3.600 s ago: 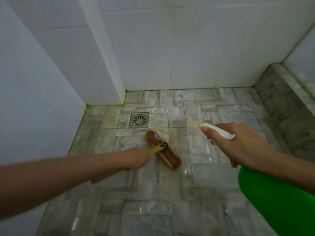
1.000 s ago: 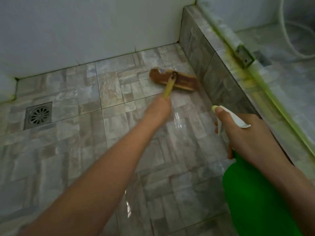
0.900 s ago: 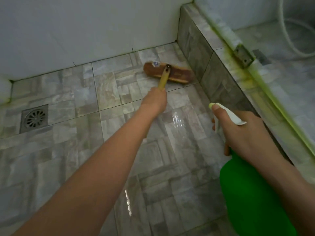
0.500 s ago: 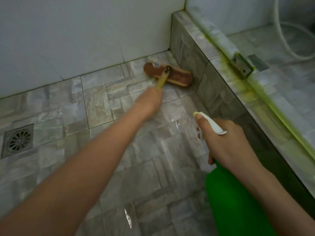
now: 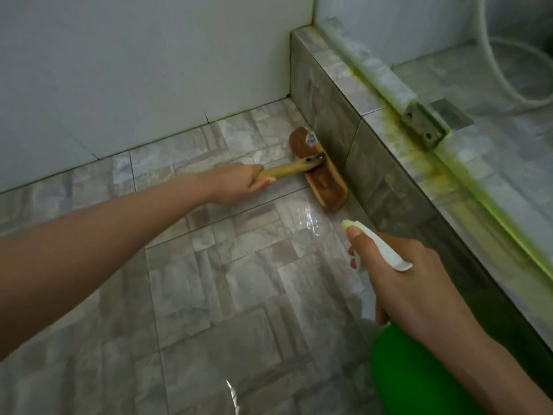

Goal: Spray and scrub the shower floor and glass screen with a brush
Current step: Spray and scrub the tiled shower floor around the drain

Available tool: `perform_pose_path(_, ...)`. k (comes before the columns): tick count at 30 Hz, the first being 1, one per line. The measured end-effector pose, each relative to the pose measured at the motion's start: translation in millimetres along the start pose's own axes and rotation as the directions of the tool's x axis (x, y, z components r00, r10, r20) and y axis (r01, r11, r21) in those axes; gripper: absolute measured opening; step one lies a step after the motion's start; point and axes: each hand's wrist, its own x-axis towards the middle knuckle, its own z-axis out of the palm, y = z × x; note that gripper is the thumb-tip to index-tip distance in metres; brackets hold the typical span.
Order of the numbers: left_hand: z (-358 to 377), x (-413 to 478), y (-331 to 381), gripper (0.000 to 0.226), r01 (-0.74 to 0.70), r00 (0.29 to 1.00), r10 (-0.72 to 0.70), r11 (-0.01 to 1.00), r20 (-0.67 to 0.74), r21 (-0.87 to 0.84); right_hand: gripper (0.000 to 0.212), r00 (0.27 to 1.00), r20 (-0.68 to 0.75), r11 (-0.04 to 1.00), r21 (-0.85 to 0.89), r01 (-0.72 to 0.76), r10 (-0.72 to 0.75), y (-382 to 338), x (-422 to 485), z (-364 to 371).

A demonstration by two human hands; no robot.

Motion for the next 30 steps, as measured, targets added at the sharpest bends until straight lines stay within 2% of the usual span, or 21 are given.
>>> perform_pose_path(7,-21,46,-34,0.053,0.129,0.986,-0.127,0.992,-0.106,0.009,0.069,1.0,-0.021,1.0,-0.007,-0.011,0.011,-5,2,-8)
perform_pose_path(10,-8,36,-29,0.049,0.083,0.994,-0.084,0.996,-0.077,-0.011,0.067,1.0,-0.014,1.0,0.007,-0.013,0.013,-6,0,-7)
perform_pose_path(13,-14,34,-22,0.042,0.038,0.998,-0.035,0.998,-0.06,0.057,0.066,1.0,-0.001,0.999,0.035,-0.022,0.022,-6,1,-5)
perform_pose_path(19,-65,60,-45,0.062,0.215,0.974,-0.202,0.965,-0.101,0.152,0.066,1.0,0.002,0.995,0.098,-0.028,0.028,-11,-1,-12)
perform_pose_path(22,-48,41,-30,0.054,0.15,0.987,-0.144,0.985,-0.066,0.083,0.068,1.0,0.001,0.994,0.106,-0.027,0.027,-11,-5,-17)
perform_pose_path(25,-4,8,5,0.044,-0.003,0.999,0.001,0.999,0.04,0.046,0.068,1.0,-0.019,0.993,0.114,-0.021,0.023,-10,-5,-21)
perform_pose_path(27,5,4,15,0.047,-0.036,0.999,0.035,0.997,0.009,0.071,0.067,0.999,-0.029,0.995,0.103,-0.015,0.018,-10,-5,-23)
perform_pose_path(30,-16,19,8,0.048,0.117,0.991,-0.108,0.985,-0.082,0.128,0.067,0.999,-0.046,0.993,0.113,-0.014,0.02,-10,-11,-26)
